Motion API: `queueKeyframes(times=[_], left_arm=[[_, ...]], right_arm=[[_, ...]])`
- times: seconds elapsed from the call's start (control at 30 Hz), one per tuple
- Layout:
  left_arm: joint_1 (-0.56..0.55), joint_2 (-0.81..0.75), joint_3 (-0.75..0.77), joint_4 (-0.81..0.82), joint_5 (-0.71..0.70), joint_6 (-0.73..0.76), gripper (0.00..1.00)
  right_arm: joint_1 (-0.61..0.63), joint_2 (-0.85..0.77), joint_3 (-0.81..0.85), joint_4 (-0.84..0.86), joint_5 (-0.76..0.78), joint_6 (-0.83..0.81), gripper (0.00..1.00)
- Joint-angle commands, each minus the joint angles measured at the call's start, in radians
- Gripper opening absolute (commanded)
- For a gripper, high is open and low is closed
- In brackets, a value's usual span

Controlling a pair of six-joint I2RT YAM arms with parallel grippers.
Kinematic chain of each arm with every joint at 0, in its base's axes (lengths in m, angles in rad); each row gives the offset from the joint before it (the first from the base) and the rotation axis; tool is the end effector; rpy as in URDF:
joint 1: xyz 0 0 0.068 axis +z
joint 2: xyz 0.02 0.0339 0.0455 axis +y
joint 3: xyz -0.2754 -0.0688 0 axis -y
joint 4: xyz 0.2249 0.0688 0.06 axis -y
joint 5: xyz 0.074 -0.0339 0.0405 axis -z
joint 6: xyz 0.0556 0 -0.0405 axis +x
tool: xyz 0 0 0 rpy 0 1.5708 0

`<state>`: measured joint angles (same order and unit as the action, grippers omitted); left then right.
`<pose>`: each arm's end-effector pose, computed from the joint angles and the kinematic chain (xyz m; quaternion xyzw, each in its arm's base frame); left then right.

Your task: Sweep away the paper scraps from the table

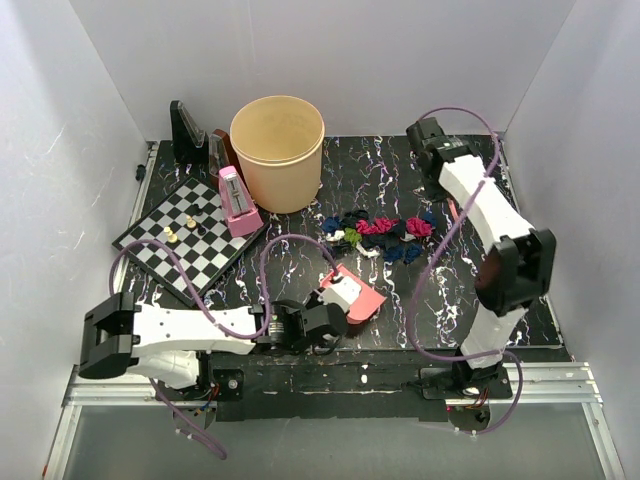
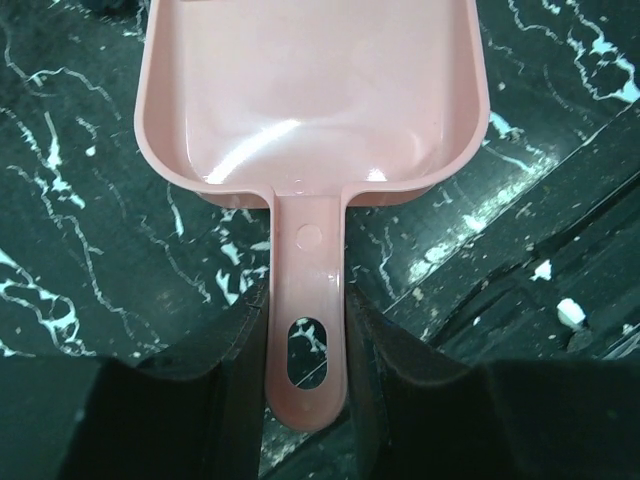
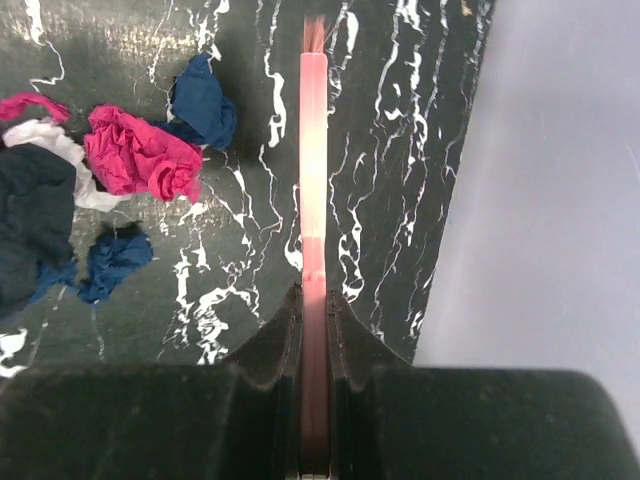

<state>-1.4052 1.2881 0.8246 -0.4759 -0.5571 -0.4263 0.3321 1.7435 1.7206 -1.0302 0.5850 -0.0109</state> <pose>0.0690 -0.2345 0.2333 0.3543 0.8468 -0.0775 0.3891 0.3438 0.0861 0.3351 -0.0852 0.9246 -0.2360 0.2865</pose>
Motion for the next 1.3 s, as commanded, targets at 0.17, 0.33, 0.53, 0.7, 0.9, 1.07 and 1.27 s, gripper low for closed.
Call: queueKeyframes(times=[0.17, 0.33, 0.53, 0.7, 0.9, 1.07, 1.27], left_arm=[[-0.003, 0.215, 0.172, 0.105, 0.091, 0.017, 0.00], [0.041, 0.286, 0.205, 0.095, 0.167, -0.026, 0.00], [0.107, 0.270, 0.199, 0.085, 0.204, -0.061, 0.00], [0.127, 0.255, 0.193, 0.054, 0.177, -0.098, 0.00], [0.155, 0.264, 0.197, 0.046, 0.184, -0.127, 0.00], [0.175, 0.289, 0.217, 0.054, 0.186, -0.120, 0.00], [0.190, 0.304, 0.223, 0.077, 0.197, -0.097, 0.00]], right_arm=[[0.022, 0.195, 0.109, 0.024, -0.082, -0.262, 0.01], [0.090, 0.163, 0.054, -0.023, -0.325, -0.245, 0.01], [0.150, 0.024, -0.019, -0.030, -0.462, -0.190, 0.01], [0.144, -0.003, 0.022, -0.039, -0.269, -0.181, 0.01], [0.127, 0.105, 0.043, -0.100, -0.038, -0.161, 0.01], [0.153, 0.125, 0.016, -0.131, -0.152, -0.146, 0.01], [0.291, 0.110, 0.005, -0.211, -0.353, -0.161, 0.01]])
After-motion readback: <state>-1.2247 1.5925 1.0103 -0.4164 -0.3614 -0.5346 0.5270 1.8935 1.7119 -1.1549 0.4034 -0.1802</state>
